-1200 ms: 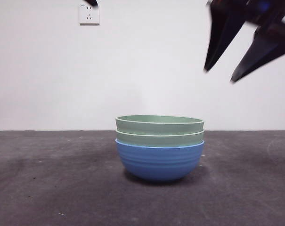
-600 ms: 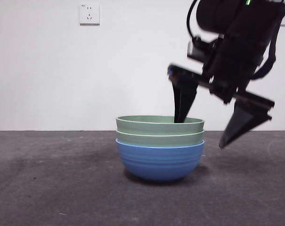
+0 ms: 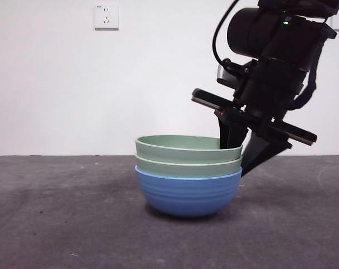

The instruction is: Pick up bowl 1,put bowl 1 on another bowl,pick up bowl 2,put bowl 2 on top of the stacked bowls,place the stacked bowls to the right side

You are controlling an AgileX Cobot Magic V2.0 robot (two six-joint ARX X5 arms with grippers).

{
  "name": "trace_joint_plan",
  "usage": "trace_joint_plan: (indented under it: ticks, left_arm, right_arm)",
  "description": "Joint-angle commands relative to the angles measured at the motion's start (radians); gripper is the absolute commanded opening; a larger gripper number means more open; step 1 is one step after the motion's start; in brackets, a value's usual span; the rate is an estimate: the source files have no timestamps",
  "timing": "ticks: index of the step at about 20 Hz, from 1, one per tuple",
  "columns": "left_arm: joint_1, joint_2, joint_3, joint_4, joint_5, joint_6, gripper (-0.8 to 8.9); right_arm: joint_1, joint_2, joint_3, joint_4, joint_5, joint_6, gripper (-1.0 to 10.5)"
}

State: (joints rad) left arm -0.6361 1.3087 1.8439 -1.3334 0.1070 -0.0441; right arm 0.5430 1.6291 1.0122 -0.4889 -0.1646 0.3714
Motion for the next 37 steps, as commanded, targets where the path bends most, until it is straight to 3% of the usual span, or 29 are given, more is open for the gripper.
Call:
trace_joint_plan:
  ticks: [1,10,19,22,33,37]
  left_arm:
    - [-0.004,-0.001,-0.002,-0.010,-0.002,0.016,3.18]
    - [-0.004,-0.001,-0.002,-0.010,-0.002,0.023,3.14]
    - [-0.004,-0.001,-0.002,-0.022,-0.001,0.022,3.14]
    - [-0.004,-0.001,-0.002,-0.021,-0.001,0.022,3.14]
    - [-0.004,-0.001,-0.002,-0.022,-0.002,0.018,3.14]
    - [-0.004,-0.001,-0.002,-0.022,-0.001,0.018,3.14]
  right_arm:
    - [0.002,0.007,-0.006,-0.013,0.006,0.002,-0.1]
    - [-0.031,-0.094,0.006,0.002,0.014,-0.015,-0.2]
    - [-0.348,-0.122,0.010,0.040,0.013,-0.104,-0.2]
    - [-0.400,-0.082,0.010,0.041,0.014,-0.122,-0.2]
    - [-0.438,0.038,0.010,0.060,0.009,-0.153,-0.1]
    - [-0.438,0.038,0.010,0.035,0.010,-0.163,1.6]
